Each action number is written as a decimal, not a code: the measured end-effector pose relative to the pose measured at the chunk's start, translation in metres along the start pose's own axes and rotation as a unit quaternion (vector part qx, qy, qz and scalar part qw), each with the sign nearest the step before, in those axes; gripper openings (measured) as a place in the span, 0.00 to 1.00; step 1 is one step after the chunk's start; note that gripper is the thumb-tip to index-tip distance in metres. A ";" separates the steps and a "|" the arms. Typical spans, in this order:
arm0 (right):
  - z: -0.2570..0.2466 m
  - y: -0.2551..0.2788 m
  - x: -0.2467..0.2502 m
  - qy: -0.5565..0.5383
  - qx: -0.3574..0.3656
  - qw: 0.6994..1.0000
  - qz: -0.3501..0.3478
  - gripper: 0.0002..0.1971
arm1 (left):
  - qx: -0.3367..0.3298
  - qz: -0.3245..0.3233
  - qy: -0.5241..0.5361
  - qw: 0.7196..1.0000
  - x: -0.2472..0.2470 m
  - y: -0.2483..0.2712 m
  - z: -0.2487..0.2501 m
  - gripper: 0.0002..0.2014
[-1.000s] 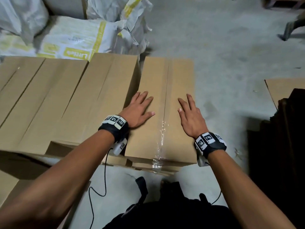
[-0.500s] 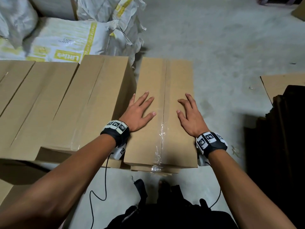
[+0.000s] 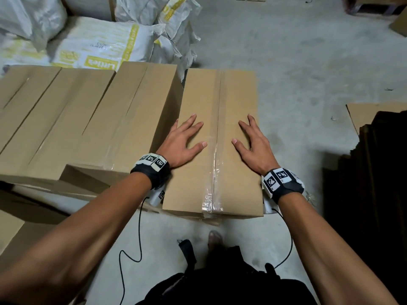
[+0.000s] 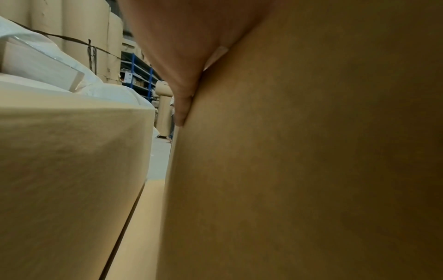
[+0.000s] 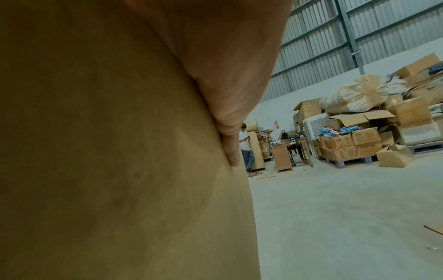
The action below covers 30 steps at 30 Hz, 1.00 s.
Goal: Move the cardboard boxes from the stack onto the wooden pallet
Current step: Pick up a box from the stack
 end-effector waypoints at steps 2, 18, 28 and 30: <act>-0.006 0.026 0.006 0.008 0.009 1.000 0.009 0.32 | -0.008 0.011 -0.003 1.000 0.000 0.025 0.015 0.35; -0.057 0.277 0.004 0.055 0.045 0.997 -0.019 0.33 | 0.018 0.034 0.008 0.999 -0.036 0.286 0.090 0.36; -0.077 0.366 0.003 0.041 0.086 0.994 -0.047 0.33 | 0.057 0.064 -0.001 0.996 -0.044 0.399 0.132 0.36; -0.079 0.379 0.003 0.036 0.104 0.993 -0.053 0.33 | 0.068 0.074 -0.006 0.995 -0.045 0.418 0.142 0.36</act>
Point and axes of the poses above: each hand's wrist, its own y-axis away from the middle knuckle, its own x-axis out of the back of the hand, z = x × y, the point moved 1 cm from there along -y, towards the middle knuckle, and after that the axes turned 11 degrees about y, right-handed, at the moved point
